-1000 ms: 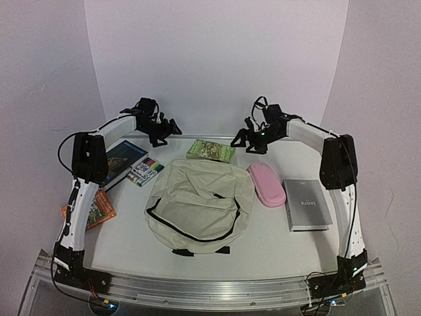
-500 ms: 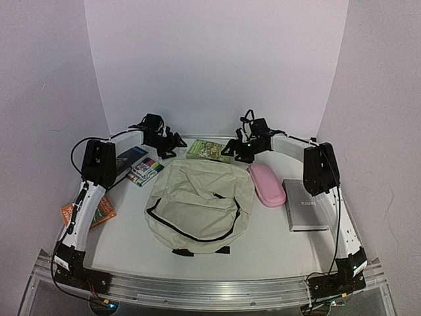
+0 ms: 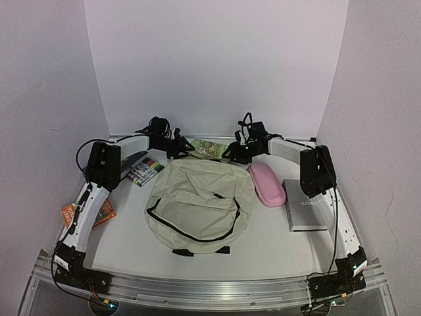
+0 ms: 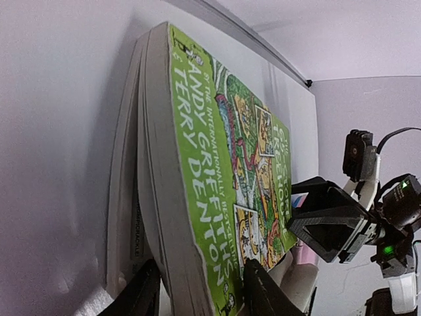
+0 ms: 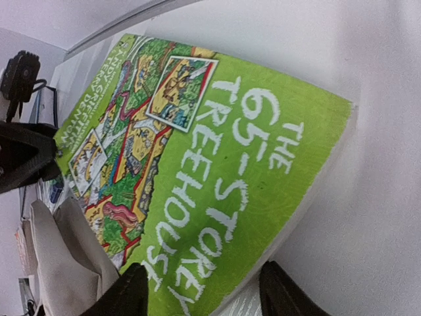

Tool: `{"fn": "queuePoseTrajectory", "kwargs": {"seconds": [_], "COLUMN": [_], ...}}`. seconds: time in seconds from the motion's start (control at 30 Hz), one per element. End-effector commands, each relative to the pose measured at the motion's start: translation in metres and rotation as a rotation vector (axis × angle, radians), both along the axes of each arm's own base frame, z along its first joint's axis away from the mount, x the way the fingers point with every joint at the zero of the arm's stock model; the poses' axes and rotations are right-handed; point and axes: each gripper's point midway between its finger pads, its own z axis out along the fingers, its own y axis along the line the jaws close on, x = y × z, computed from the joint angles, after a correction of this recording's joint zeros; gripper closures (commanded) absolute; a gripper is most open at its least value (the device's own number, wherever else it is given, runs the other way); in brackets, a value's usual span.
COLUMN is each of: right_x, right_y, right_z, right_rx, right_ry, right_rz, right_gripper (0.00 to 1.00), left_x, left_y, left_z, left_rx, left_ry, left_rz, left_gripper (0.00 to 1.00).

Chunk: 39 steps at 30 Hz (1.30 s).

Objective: Pack the student bag
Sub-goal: Pick up the book from the center of the board.

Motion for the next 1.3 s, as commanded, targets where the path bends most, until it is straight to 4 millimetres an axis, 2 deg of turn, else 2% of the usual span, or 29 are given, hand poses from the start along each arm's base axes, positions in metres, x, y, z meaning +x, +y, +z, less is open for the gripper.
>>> {"fn": "queuePoseTrajectory", "kwargs": {"seconds": [0.0, 0.13, 0.2, 0.3, 0.43, 0.57, 0.63, 0.67, 0.8, 0.9, 1.07, 1.27], "right_x": [-0.003, -0.001, 0.0, -0.003, -0.01, -0.021, -0.031, -0.036, -0.06, -0.081, -0.124, -0.171], "right_y": [0.034, 0.038, 0.038, 0.038, 0.032, 0.022, 0.017, 0.015, 0.011, 0.006, 0.005, 0.016], "right_z": [0.022, 0.044, 0.061, 0.088, 0.128, 0.177, 0.196, 0.211, 0.24, 0.25, 0.252, 0.262], "right_rx": [0.068, 0.095, 0.107, 0.126, 0.15, 0.179, 0.181, 0.182, 0.169, 0.112, 0.077, 0.197], "right_ry": [-0.068, -0.099, -0.125, -0.153, -0.19, -0.242, -0.27, -0.296, -0.358, -0.418, -0.416, -0.309], "right_rz": [0.064, 0.065, 0.068, 0.077, 0.087, 0.1, 0.117, 0.13, 0.201, 0.301, 0.484, 0.599], "right_gripper": [0.51, 0.55, 0.55, 0.52, 0.26, 0.08, 0.02, 0.02, 0.02, 0.02, 0.02, 0.02], "left_x": [-0.007, -0.009, -0.01, -0.013, -0.02, -0.039, -0.057, -0.066, -0.114, -0.155, -0.209, -0.257], "left_y": [-0.024, -0.022, -0.017, -0.013, -0.007, 0.001, 0.007, 0.01, 0.019, 0.023, 0.025, 0.014], "left_z": [0.06, 0.088, 0.095, 0.122, 0.17, 0.215, 0.236, 0.242, 0.276, 0.298, 0.32, 0.33], "left_rx": [-0.1, -0.108, -0.096, -0.107, -0.127, -0.133, -0.124, -0.114, -0.111, -0.114, -0.143, -0.177], "left_ry": [-0.137, -0.191, -0.199, -0.238, -0.296, -0.331, -0.336, -0.34, -0.336, -0.341, -0.34, -0.344], "left_rz": [-0.079, -0.063, -0.039, -0.022, 0.002, -0.003, -0.017, -0.03, -0.113, -0.2, -0.307, -0.422], "left_gripper": [0.7, 0.87, 0.97, 1.0, 1.0, 1.0, 1.0, 1.0, 1.0, 1.0, 1.0, 1.0]}}
